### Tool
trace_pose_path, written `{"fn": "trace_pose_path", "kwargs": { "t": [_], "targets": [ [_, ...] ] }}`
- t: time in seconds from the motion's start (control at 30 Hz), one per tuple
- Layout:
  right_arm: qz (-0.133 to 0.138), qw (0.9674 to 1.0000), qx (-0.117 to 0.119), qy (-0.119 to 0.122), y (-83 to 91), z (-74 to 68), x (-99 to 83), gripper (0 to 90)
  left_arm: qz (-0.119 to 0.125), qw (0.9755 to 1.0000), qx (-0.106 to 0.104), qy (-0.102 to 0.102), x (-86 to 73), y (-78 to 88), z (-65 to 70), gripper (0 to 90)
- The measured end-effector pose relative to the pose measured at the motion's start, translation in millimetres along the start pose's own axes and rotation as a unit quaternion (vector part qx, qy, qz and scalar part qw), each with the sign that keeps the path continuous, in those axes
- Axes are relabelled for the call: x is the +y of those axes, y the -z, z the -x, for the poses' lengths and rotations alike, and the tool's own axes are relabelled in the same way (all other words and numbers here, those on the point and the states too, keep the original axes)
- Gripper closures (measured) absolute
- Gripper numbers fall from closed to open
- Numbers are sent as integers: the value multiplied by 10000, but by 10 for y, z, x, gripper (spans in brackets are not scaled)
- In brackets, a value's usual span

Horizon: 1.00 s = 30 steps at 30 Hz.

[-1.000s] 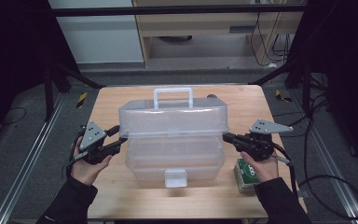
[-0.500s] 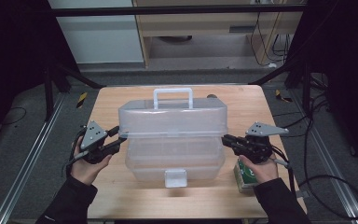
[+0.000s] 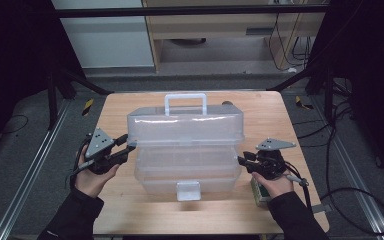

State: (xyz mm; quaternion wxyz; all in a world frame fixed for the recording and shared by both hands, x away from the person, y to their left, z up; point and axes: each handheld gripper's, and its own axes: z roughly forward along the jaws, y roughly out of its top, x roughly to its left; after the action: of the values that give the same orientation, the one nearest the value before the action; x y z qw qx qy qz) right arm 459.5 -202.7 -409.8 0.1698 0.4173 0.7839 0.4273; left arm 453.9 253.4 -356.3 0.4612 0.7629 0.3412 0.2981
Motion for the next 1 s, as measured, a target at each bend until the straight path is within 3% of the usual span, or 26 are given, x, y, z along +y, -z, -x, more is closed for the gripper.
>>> {"fn": "trace_pose_path", "kwargs": {
  "t": [0.1, 0.73, 1.0],
  "targets": [
    [-88, 9999, 29, -111, -36, 1, -26, 666, -8, 10000, 6, 18, 9, -1, -2, 629],
    [-221, 9993, 147, -275, -103, -14, -17, 741, 79, 9997, 67, 230, 107, -10, -51, 649],
    [-211, 9994, 134, -234, -104, -8, -21, 743, 177, 9992, 63, 361, 178, -33, -115, 658]
  ]
}}
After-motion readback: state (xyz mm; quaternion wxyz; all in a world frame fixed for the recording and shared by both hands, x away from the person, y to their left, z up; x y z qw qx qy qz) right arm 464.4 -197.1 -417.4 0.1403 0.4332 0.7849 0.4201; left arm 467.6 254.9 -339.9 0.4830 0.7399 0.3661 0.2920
